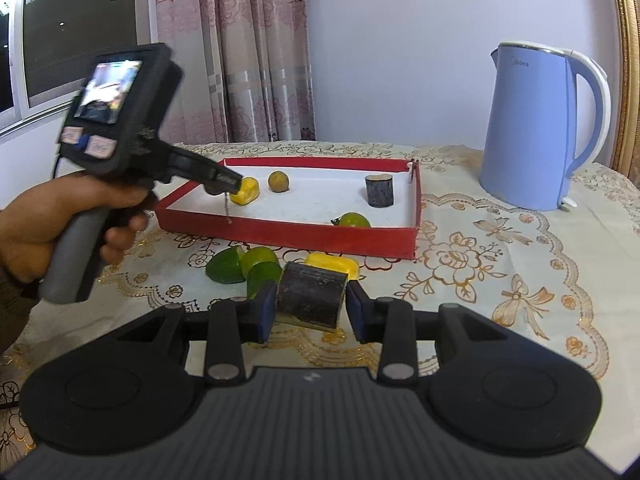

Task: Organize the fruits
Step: 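Carry the longan into the tray and open the left gripper while the right carries the sugarcane chunk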

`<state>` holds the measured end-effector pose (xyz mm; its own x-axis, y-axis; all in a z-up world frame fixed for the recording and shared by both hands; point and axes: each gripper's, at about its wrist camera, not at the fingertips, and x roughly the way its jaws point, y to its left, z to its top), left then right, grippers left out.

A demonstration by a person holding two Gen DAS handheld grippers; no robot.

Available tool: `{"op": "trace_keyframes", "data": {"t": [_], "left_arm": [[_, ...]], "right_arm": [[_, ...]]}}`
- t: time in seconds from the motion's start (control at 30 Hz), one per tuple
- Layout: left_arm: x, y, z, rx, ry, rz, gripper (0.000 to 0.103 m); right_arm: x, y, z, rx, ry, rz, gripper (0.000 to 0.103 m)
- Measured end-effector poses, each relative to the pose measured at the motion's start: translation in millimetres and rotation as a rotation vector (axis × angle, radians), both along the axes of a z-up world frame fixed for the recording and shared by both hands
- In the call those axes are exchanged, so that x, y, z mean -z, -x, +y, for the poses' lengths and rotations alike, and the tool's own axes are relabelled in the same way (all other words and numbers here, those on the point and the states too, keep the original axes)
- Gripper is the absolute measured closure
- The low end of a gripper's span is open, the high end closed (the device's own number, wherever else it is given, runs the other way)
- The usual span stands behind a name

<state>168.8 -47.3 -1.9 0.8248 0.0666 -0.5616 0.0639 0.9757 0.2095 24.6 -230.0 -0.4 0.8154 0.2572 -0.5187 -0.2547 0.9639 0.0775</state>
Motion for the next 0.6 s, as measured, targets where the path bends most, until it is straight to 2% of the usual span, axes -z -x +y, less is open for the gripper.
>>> {"op": "trace_keyframes", "data": {"t": [0.33, 0.6], "left_arm": [[10, -55, -18, -0.015, -0.016, 0.053, 0.073], [15, -76, -30, -0.024, -0.031, 0.073, 0.073]], "right_arm": [[-7, 1, -4, 0.020, 0.018, -0.005, 0.068], [-6, -1, -2, 0.023, 0.027, -0.001, 0.068]]}}
